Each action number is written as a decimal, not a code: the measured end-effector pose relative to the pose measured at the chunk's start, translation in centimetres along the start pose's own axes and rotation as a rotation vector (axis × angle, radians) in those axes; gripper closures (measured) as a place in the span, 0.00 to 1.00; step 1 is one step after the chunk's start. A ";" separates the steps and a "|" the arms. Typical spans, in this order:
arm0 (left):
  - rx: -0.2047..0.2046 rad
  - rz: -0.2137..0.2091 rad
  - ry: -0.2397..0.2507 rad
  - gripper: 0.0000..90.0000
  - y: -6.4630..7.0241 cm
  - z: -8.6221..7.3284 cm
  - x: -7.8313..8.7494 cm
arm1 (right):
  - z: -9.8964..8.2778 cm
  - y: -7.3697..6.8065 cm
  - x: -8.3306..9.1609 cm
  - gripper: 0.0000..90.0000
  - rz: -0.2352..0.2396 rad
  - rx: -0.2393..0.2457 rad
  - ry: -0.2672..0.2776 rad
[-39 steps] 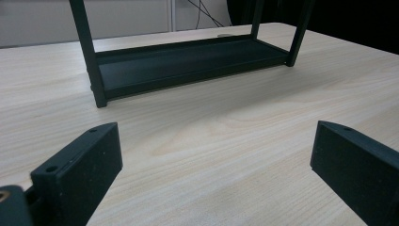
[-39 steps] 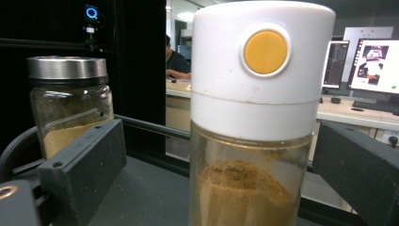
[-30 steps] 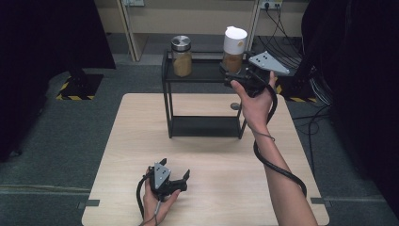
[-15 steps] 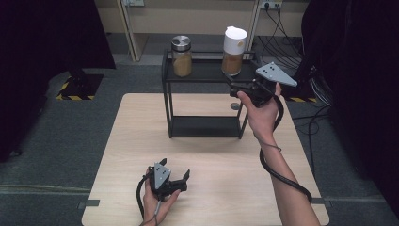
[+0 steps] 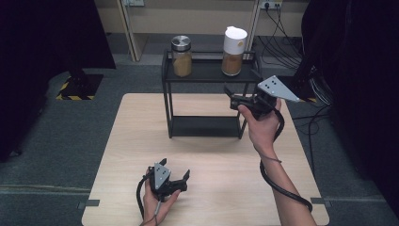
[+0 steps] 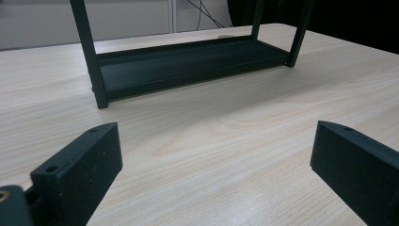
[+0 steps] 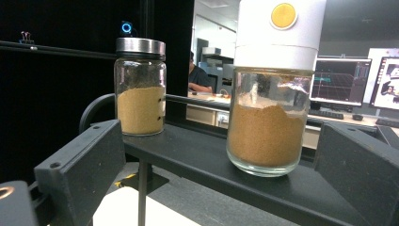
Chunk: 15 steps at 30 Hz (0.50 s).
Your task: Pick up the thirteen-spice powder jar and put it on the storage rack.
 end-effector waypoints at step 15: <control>0.001 0.001 0.001 0.02 0.0 0.0 0.0 | -2.2 -0.3 1.6 0.03 0.002 -0.007 -0.011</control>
Point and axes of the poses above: each handheld gripper's, and its own axes: x roughly backward along the jaws, z roughly out of its top, y roughly to its right, the point moved 1 cm from there along -x, roughly forward along the jaws, and after that the axes turned 1 degree about x, right-handed, at the moved point
